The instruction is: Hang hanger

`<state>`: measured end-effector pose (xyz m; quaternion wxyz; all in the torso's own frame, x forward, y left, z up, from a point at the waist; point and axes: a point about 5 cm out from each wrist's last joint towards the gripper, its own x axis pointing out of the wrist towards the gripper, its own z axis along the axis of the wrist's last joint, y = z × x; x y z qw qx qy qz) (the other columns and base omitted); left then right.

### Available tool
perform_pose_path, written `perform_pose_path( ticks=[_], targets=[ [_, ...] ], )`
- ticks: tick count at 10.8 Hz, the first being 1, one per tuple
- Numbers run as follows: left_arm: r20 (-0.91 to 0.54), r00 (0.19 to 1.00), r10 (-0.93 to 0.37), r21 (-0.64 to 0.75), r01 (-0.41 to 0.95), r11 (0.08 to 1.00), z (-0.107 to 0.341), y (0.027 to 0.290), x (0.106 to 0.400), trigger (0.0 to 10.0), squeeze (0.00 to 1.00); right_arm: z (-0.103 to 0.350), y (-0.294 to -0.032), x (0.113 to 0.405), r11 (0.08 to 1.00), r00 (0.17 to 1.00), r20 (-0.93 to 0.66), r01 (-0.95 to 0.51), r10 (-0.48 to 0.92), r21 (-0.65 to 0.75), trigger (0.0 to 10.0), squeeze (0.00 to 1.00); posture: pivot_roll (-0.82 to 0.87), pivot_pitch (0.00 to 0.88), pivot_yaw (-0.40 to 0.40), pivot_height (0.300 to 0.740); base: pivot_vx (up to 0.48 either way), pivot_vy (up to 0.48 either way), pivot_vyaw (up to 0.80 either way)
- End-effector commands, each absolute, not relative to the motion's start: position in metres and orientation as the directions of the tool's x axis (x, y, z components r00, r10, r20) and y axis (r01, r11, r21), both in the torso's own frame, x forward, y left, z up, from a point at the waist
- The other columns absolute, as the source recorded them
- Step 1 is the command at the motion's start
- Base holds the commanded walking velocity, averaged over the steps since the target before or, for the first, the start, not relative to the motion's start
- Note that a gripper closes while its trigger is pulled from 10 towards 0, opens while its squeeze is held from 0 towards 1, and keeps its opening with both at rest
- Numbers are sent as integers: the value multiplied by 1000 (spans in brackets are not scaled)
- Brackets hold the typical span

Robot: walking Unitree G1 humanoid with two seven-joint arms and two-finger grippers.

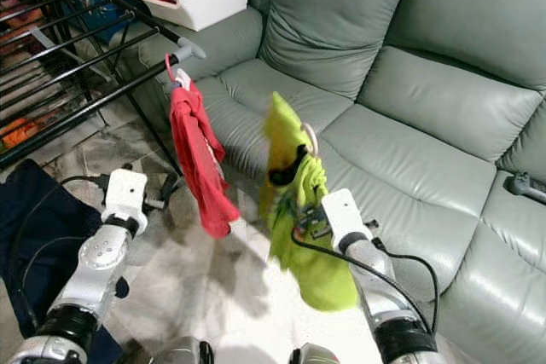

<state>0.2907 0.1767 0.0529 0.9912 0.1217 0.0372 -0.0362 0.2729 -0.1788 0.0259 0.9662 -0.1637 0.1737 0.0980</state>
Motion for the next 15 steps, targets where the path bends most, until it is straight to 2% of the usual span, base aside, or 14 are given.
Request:
perform_pose_path(
  ticks=[1, 2, 3, 6, 8, 11, 13, 15],
  targets=[
    [-111, 993, -35, 237, 60, 970, 47, 178, 284, 10000, 1000, 32, -180, 273, 944, 937, -336, -195, 98, -267, 10000, 0, -81, 0, 44, 740, 0, 0, 0],
    [-149, 988, -48, 228, 81, 970, 38, 174, 277, 10000, 1000, 30, -181, 270, 960, 937, -340, -165, 82, -224, 10000, 0, -89, 0, 40, 740, 0, 0, 0],
    [-158, 984, -81, 207, 114, 972, 38, 168, 277, 10000, 0, 32, -183, 266, 972, 946, -315, -138, 73, -189, 10000, 0, -94, 0, 38, 740, 0, 0, 463],
    [-136, 988, -72, 190, 97, 977, 47, 166, 283, 10000, 0, 49, -182, 263, 961, 981, -191, -82, 31, -263, 10000, 0, -110, 0, 44, 740, 0, 0, 800],
    [-136, 990, -44, 178, 68, 982, 46, 167, 279, 10000, 0, 67, -177, 260, 947, 994, -92, -82, 56, -311, 10000, 0, -109, 0, 40, 740, 0, 0, 800],
    [-149, 989, -25, 146, 46, 988, 44, 162, 280, 10000, 0, 79, -156, 267, 935, 988, -33, -153, 151, -319, 10000, 0, -95, 0, 29, 740, 0, 0, 800],
    [-141, 990, -24, 164, 48, 985, 45, 162, 280, 10000, 0, 88, -153, 269, 927, 985, 10, -157, 170, -340, 10000, 0, -90, 0, 28, 740, 0, 0, 800],
    [-138, 990, -29, 183, 55, 982, 44, 162, 280, 10000, 0, 93, -148, 263, 882, 970, 56, -189, 236, -431, 10000, 0, -96, 0, 33, 740, 0, 0, 800]
  ],
)
